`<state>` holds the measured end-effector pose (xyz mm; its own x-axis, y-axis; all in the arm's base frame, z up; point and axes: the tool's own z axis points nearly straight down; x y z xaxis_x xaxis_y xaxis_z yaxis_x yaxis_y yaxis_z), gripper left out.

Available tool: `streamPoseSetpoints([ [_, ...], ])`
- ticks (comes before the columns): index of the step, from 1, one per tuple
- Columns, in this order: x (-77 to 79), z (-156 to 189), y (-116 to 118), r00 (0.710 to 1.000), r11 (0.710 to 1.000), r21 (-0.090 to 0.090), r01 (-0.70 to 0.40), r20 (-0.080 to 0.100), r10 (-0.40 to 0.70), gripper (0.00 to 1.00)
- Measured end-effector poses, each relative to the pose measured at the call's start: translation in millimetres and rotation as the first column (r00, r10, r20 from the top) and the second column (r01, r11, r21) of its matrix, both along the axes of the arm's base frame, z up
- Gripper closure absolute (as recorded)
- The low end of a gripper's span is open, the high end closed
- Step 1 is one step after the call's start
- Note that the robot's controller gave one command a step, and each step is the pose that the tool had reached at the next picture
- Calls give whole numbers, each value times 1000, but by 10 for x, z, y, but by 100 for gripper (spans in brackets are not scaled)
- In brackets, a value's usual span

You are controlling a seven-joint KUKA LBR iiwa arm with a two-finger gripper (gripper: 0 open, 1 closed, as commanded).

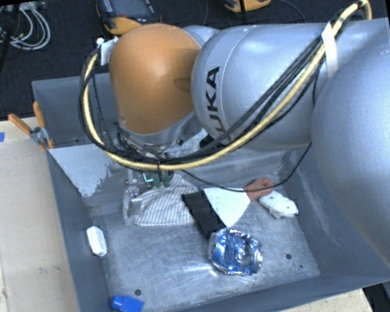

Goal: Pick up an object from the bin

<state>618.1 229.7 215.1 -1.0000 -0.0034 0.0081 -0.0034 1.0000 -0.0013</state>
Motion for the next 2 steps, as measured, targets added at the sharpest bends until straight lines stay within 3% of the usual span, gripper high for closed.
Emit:
streamPoseSetpoints([
  [1,18,52,-11,1000,1000,2,4,8,-4,0],
  [2,1,-573,-574,992,992,2,124,8,-124,0],
])
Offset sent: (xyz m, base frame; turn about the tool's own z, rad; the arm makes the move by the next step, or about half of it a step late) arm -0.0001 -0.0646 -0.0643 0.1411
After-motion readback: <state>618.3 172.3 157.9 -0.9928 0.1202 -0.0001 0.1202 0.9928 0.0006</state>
